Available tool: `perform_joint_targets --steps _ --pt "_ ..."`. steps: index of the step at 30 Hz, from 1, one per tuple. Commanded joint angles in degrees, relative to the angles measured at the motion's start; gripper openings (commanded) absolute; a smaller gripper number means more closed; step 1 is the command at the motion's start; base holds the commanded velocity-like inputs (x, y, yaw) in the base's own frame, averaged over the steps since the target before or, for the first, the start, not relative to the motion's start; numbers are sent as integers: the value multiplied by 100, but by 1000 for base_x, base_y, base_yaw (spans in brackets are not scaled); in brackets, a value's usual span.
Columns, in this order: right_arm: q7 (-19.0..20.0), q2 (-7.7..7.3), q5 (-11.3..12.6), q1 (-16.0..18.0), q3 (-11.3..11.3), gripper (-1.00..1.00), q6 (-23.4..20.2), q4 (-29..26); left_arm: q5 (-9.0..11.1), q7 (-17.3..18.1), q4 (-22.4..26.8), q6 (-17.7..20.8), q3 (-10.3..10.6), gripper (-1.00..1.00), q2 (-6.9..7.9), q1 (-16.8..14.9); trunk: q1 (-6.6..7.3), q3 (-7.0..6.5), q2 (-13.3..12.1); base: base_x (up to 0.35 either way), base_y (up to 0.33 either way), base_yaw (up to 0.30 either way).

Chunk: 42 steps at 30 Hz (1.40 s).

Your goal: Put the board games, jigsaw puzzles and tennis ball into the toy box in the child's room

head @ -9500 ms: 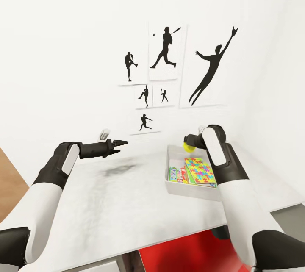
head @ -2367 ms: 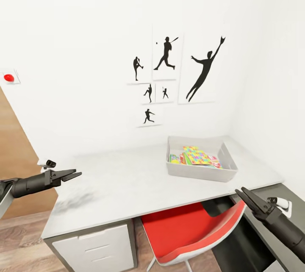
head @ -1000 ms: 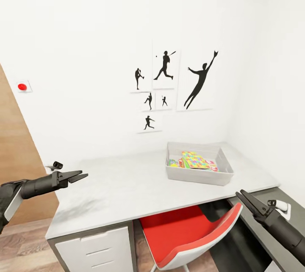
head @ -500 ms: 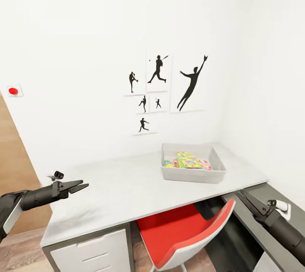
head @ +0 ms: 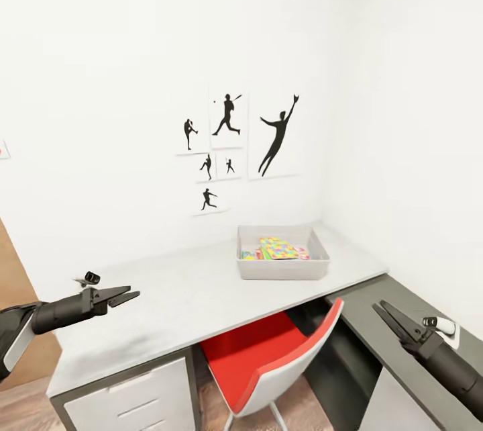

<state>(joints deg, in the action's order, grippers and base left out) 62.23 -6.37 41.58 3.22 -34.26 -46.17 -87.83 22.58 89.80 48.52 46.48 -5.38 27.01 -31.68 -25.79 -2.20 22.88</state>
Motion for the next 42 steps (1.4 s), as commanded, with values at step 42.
perform_joint_targets --steps 42 --pt "16 -5 26 6 -3 100 -33 170 27 20 25 314 -7 100 45 12 1 -329 4 -115 -5 -200"
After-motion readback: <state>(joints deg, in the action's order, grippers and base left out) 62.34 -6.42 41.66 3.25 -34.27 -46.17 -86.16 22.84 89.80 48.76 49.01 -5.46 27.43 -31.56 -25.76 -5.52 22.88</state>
